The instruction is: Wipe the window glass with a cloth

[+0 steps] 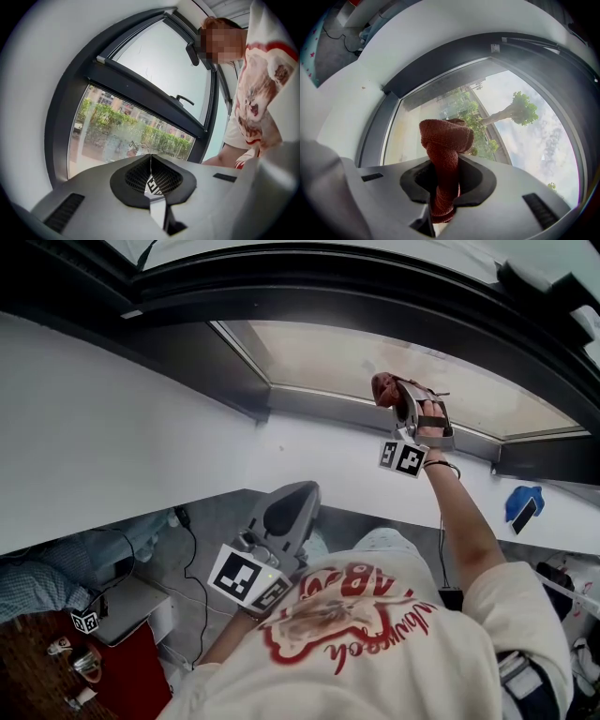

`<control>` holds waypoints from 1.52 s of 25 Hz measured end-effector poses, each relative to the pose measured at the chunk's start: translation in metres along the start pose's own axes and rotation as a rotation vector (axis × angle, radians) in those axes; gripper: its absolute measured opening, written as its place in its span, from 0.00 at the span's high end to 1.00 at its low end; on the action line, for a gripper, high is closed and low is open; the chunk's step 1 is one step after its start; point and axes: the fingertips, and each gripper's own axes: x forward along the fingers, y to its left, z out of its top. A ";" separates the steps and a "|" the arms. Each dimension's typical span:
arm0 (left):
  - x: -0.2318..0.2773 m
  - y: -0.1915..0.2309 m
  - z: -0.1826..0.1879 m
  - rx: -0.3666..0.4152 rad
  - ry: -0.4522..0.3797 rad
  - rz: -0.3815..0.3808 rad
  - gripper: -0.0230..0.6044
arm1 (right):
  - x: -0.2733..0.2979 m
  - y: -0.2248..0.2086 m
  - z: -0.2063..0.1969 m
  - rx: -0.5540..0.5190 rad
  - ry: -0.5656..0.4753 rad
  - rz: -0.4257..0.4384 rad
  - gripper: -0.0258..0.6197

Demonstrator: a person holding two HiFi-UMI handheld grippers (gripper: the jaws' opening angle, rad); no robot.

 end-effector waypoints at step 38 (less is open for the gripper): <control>-0.010 0.032 -0.006 0.019 0.087 0.028 0.93 | 0.028 0.084 -0.011 0.034 0.081 0.119 0.85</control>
